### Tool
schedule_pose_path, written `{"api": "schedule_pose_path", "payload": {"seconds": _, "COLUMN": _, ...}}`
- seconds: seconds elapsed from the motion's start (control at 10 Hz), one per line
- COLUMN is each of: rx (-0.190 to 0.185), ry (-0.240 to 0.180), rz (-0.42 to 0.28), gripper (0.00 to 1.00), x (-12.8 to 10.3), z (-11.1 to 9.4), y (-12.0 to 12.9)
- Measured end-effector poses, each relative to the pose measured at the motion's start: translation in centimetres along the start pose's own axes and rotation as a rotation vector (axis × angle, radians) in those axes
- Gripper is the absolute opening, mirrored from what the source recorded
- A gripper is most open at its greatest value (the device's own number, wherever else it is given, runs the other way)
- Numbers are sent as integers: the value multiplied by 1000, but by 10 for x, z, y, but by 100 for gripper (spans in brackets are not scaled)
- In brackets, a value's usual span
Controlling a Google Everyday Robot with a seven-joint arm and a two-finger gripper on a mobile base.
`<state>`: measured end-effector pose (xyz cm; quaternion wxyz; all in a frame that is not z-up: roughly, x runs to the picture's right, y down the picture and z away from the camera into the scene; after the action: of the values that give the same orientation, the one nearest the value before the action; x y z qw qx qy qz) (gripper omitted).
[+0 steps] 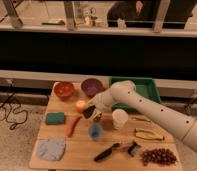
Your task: Place eraser in metal cup
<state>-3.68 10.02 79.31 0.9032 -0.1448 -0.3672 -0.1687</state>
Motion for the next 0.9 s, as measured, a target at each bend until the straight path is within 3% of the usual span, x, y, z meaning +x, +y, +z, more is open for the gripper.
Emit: {"api": "schedule_pose_path", "payload": {"seconds": 0.9, "rx": -9, "ry": 22, "rz": 19, "gripper": 1, "x": 8, "z": -8, "y": 12}}
